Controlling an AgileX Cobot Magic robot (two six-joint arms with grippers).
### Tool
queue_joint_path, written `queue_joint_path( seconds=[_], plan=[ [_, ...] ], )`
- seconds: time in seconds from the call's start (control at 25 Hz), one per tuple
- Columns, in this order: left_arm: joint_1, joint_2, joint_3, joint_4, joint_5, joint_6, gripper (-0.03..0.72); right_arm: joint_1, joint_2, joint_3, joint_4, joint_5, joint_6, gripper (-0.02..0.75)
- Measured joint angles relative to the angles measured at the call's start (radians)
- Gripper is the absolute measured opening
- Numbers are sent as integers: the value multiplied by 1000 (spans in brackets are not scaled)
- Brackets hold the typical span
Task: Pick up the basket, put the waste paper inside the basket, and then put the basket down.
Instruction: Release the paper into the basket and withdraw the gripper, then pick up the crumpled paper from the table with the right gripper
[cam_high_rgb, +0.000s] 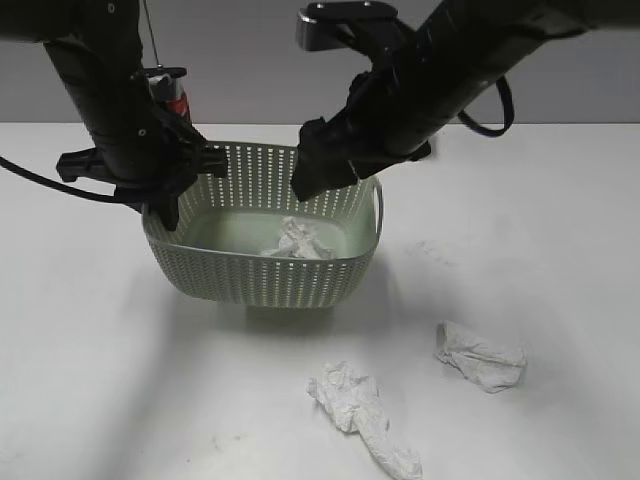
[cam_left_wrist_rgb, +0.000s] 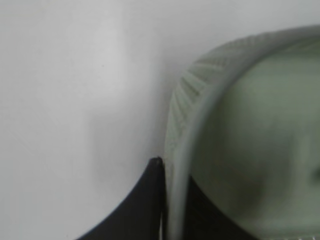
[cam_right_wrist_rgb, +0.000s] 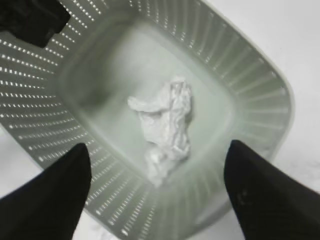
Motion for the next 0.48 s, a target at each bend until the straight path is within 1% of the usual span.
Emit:
queue_joint_path(
  seconds=[0.12, 0.2, 0.32, 0.36, 0.48],
  plan=[
    [0, 0, 0, 0, 0, 0, 5, -20, -70, -8, -101, 75, 34, 610],
    [0, 0, 0, 0, 0, 0, 5, -46, -132, 41, -155, 88, 52, 596],
    [0, 0, 0, 0, 0, 0, 5, -118, -216, 224, -176, 69, 59, 592],
    [0, 0, 0, 0, 0, 0, 5, -141, -236, 311, -176, 49, 60, 592],
    [0, 0, 0, 1, 0, 0, 5, -209, -259, 550, -175, -66, 64, 589]
  ],
)
